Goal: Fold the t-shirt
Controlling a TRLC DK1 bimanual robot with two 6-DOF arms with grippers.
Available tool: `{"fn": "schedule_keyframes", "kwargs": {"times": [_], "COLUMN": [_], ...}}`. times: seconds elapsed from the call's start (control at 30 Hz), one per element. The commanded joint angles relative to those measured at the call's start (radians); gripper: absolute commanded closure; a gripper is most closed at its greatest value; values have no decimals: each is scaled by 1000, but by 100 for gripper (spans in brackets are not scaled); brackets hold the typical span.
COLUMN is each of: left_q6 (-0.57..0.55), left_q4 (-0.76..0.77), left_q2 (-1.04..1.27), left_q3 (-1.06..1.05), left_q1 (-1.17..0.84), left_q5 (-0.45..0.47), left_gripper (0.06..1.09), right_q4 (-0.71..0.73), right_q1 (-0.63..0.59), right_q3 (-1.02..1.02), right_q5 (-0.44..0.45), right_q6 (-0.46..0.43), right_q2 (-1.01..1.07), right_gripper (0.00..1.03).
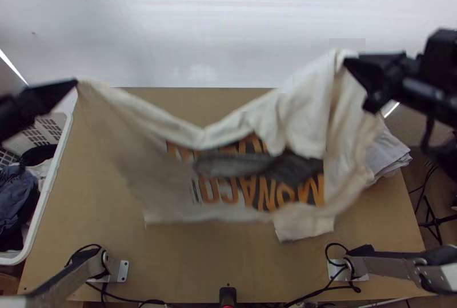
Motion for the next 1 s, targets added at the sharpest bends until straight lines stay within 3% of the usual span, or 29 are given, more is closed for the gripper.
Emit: {"fn": "schedule_keyframes", "kwargs": {"times": [0.0,0.1,0.23,0.53,0.67,0.97], "left_q6": [-149,-241,-347,-433,-468,-494], "left_q4": [89,130,144,87,93,125], "left_q2": [292,289,186,-11,-34,-1], "left_q3": [352,438,428,407,408,401], "left_q1": [71,100,135,181,181,195], "left_q5": [12,44,114,230,236,239], "left_gripper": [105,105,105,105,105,105], "right_q4": [246,279,208,-102,-163,-142], "right_q1": [-97,-95,-63,-63,-49,-29], "right_q3": [50,73,72,64,62,73], "right_q5": [48,46,11,-210,-213,-214], "right_q6": [17,54,82,115,106,69], "right_q2": [99,50,-62,-253,-287,-258], "right_gripper": [100,100,100,100,100,100]}}
